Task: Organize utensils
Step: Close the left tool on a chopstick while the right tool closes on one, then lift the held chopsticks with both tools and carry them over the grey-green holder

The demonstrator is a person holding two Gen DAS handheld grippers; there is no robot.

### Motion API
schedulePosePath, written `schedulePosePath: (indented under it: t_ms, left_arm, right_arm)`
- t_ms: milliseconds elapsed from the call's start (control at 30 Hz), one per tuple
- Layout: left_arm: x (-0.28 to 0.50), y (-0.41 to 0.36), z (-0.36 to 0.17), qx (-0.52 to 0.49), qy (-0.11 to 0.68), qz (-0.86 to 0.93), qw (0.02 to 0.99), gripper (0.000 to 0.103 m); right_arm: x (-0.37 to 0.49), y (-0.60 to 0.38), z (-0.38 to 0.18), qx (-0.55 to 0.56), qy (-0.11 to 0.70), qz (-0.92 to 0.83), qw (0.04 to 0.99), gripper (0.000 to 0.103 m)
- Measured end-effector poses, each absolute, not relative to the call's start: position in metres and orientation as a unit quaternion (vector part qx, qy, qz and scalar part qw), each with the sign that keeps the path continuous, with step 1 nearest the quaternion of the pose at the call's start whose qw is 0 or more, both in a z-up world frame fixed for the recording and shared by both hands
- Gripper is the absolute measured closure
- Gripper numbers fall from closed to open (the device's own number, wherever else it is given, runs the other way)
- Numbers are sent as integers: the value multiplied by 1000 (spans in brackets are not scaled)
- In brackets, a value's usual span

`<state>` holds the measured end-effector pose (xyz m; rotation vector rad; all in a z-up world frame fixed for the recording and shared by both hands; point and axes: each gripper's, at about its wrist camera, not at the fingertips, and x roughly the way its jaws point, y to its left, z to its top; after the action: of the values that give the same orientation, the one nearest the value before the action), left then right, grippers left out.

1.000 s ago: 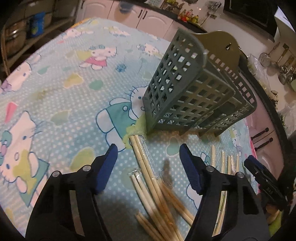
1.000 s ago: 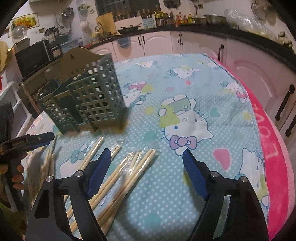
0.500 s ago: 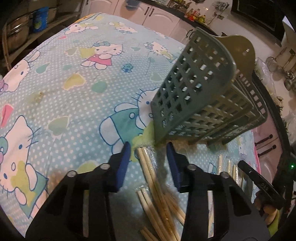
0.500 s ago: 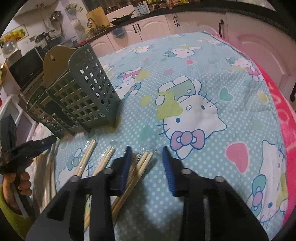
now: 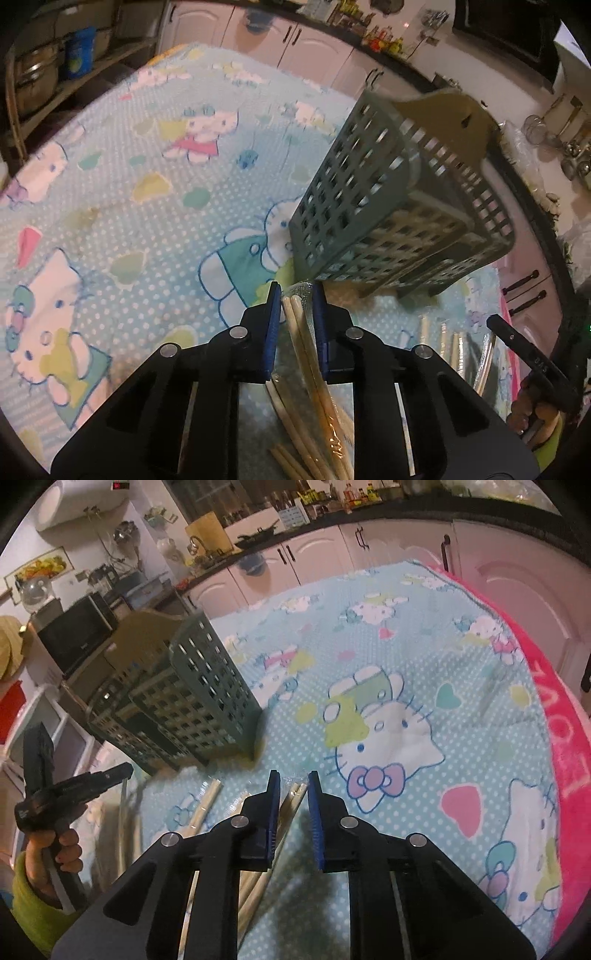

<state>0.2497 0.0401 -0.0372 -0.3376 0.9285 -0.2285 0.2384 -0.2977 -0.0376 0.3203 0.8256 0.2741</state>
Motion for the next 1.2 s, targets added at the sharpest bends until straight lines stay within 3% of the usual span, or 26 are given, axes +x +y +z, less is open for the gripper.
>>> schedulePosePath:
  t_ms: [500, 567, 1200]
  left_arm:
    - [205, 44, 36, -155, 358, -136, 911, 94]
    - [200, 45, 44, -155, 347, -139, 914, 101]
    - [163, 35, 105, -133, 277, -173, 936, 102]
  right_arm:
    - [202, -295, 31, 137, 322, 179, 920, 94]
    - [196, -291, 38, 130, 312, 186, 923, 94]
    - [162, -247, 112, 82, 231, 250, 937, 96]
